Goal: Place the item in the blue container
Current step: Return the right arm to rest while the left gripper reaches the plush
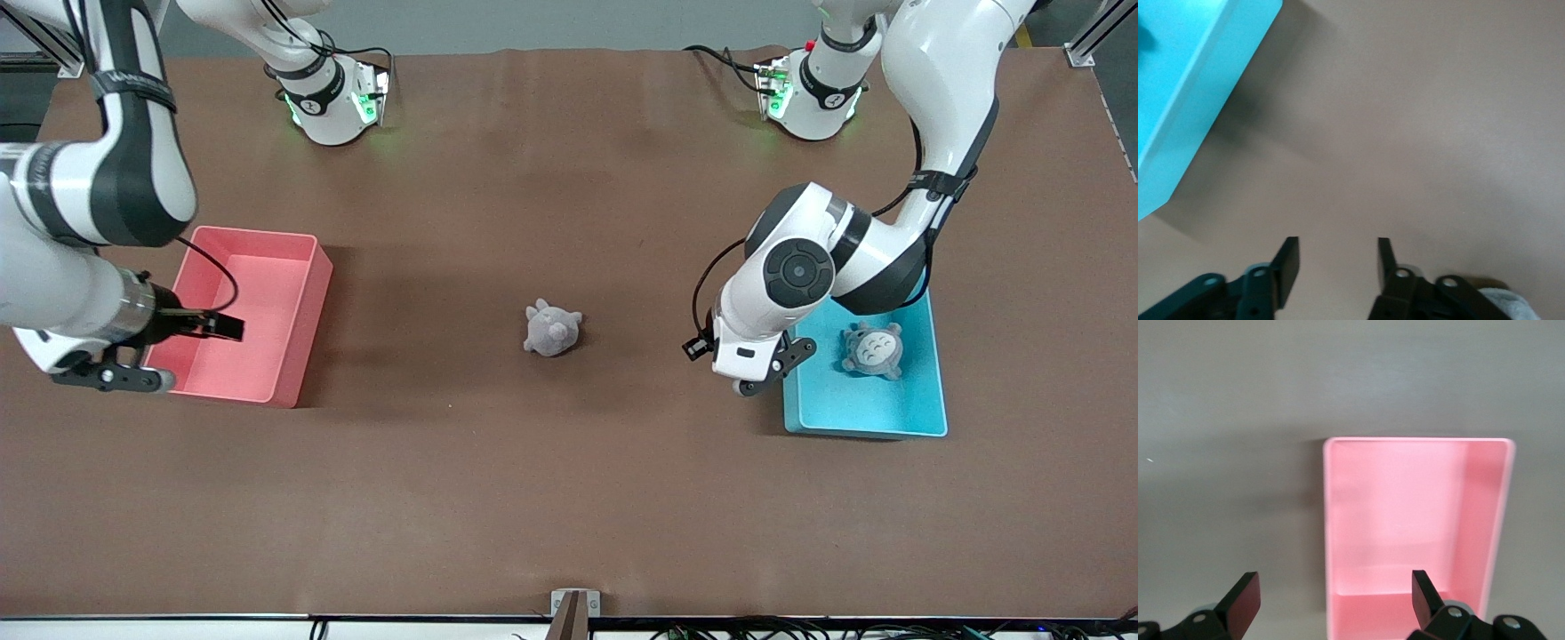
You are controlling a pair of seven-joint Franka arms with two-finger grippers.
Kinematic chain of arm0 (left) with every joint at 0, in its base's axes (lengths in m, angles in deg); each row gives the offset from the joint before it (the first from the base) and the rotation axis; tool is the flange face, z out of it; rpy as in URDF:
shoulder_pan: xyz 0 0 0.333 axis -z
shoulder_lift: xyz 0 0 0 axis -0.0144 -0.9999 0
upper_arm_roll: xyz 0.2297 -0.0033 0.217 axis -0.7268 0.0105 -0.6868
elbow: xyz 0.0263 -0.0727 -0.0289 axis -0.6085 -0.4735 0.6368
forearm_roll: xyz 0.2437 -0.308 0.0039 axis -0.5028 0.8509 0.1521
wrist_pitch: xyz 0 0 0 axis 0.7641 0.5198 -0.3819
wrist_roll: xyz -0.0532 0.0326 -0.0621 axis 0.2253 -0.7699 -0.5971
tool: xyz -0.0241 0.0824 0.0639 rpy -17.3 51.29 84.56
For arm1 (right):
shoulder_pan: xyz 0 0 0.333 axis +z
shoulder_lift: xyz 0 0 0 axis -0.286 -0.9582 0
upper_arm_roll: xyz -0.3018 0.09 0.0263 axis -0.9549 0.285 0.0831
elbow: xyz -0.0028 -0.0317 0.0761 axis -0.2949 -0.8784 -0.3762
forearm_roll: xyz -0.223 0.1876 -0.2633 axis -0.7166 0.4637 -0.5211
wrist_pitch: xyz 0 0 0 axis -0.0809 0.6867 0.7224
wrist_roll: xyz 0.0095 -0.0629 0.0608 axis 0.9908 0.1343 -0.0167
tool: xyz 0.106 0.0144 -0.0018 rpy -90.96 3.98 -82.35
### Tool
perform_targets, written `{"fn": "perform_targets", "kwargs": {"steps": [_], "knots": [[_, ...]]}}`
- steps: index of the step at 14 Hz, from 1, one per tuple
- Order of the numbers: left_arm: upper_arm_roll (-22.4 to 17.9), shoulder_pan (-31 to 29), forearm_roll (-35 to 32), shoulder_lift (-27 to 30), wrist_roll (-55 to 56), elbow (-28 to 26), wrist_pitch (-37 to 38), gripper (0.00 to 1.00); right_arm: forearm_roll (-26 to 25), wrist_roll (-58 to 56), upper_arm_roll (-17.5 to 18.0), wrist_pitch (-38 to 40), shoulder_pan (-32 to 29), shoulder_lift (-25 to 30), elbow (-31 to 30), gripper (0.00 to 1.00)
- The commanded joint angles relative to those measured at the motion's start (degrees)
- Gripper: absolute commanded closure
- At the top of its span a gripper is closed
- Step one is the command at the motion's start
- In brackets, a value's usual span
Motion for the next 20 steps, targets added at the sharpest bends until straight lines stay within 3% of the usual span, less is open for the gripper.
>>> {"fn": "perform_targets", "kwargs": {"steps": [1, 4, 15, 18, 20], "knots": [[0.0, -0.4, 0.7, 1.3, -2.0, -0.1, 2.0, 0.56, -1.8, -5.8, 1.0, 0.7, -3.5, 4.1, -2.7, 0.00], [-0.1, -0.5, 0.7, 1.7, -1.9, 0.0, 2.0, 0.65, -1.9, -9.6, 0.9, 2.6, -6.6, 5.0, -1.4, 0.00], [-0.1, -0.2, 0.9, 1.9, -1.0, -0.1, 2.1, 0.65, -1.4, -14.1, 0.3, 7.0, -11.0, 4.1, 6.3, 0.00], [0.0, 1.1, 5.4, 0.7, -0.6, 0.6, 0.9, 0.65, -1.4, -13.9, 0.3, 6.8, -10.7, 4.0, 7.4, 0.00], [0.0, 3.3, 8.0, -1.5, 3.2, 4.7, -0.6, 0.65, -0.2, -13.8, 0.4, 7.1, -10.5, 3.7, 7.5, 0.00]]}}
